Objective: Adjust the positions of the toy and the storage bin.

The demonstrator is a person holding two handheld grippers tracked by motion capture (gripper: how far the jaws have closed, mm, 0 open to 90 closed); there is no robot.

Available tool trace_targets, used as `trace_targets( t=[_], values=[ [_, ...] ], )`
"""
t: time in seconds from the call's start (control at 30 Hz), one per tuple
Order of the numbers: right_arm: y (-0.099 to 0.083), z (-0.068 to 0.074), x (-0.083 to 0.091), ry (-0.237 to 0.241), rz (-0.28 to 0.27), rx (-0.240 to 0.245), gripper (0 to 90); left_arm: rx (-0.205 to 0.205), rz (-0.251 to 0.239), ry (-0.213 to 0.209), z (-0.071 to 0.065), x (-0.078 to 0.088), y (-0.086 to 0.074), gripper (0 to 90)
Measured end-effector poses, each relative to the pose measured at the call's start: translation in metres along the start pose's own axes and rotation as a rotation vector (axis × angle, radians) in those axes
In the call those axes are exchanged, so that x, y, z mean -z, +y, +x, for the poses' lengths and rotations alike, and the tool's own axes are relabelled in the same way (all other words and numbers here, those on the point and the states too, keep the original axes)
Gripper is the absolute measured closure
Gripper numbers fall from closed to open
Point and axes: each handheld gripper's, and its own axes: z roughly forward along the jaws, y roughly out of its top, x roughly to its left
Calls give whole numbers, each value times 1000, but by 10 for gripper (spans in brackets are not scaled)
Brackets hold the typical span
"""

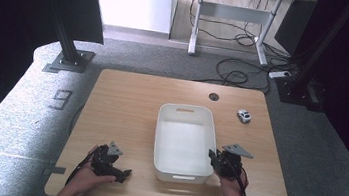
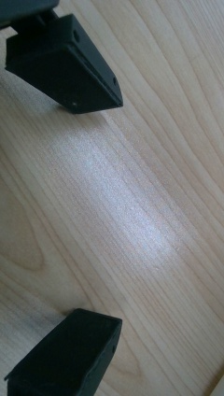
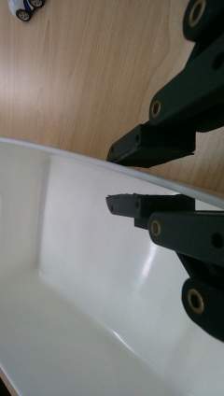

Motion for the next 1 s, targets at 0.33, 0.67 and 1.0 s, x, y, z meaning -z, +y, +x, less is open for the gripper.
trace_targets(
  t=[0.33,0.67,1.0],
  values=[
    [4,-11,-5,36,-3,15,748,0,0,0,0,0,0,2],
    [7,-19,-6,52,2,35,750,-1,-1,-1,0,0,0,1],
    [9,-29,-8,78,-1,31,754,-1,-2,-1,0,0,0,1]
  ],
)
